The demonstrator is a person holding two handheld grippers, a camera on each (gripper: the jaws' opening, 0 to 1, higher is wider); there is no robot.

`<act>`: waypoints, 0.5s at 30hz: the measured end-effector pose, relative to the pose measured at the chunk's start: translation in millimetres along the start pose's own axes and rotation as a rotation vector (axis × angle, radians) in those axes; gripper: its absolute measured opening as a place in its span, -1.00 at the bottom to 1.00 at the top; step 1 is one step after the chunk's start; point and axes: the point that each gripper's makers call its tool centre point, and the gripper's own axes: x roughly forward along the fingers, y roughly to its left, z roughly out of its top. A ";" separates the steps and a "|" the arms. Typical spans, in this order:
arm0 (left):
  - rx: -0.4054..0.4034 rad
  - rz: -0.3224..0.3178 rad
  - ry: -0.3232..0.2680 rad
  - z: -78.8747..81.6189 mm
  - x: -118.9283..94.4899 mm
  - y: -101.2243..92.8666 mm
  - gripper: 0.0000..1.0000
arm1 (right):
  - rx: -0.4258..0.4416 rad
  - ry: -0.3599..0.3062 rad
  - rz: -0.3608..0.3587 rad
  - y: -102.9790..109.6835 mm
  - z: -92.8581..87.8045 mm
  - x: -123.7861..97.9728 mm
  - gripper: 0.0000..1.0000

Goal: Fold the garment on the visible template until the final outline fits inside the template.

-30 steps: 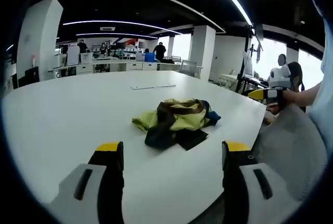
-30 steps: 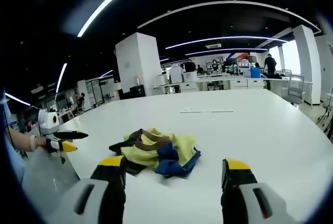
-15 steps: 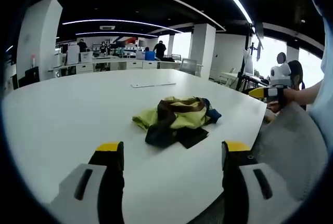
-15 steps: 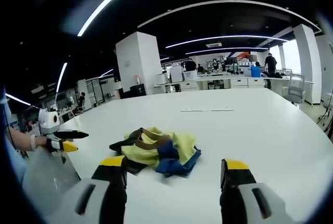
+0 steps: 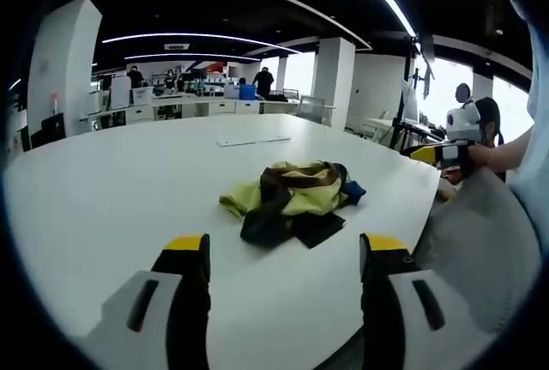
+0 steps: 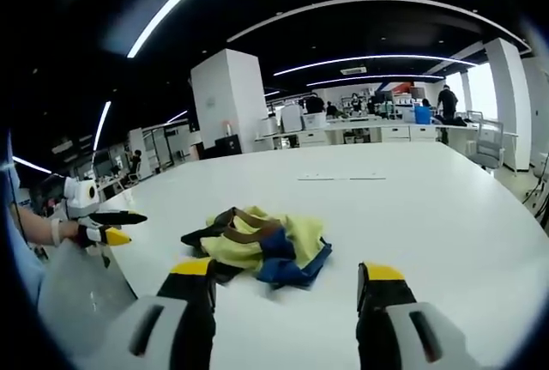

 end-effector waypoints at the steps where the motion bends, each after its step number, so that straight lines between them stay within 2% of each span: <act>1: 0.009 -0.002 0.010 -0.3 1.6 1.4 0.34 | -0.003 -0.002 -0.004 -0.8 1.3 0.1 0.28; 5: 0.007 -0.011 -0.012 12.2 10.7 10.4 0.34 | 0.021 0.000 0.017 -3.9 9.4 3.9 0.26; 7: 0.023 -0.020 -0.031 21.4 16.4 13.2 0.33 | -0.011 0.016 0.029 -7.6 14.9 6.0 0.14; 10: 0.020 -0.030 -0.064 35.8 27.3 17.7 0.31 | -0.011 -0.016 0.037 -15.7 28.1 11.7 0.06; 15: 0.044 -0.033 -0.121 57.9 48.3 21.4 0.21 | 0.002 0.026 0.058 -18.5 22.3 29.5 -0.02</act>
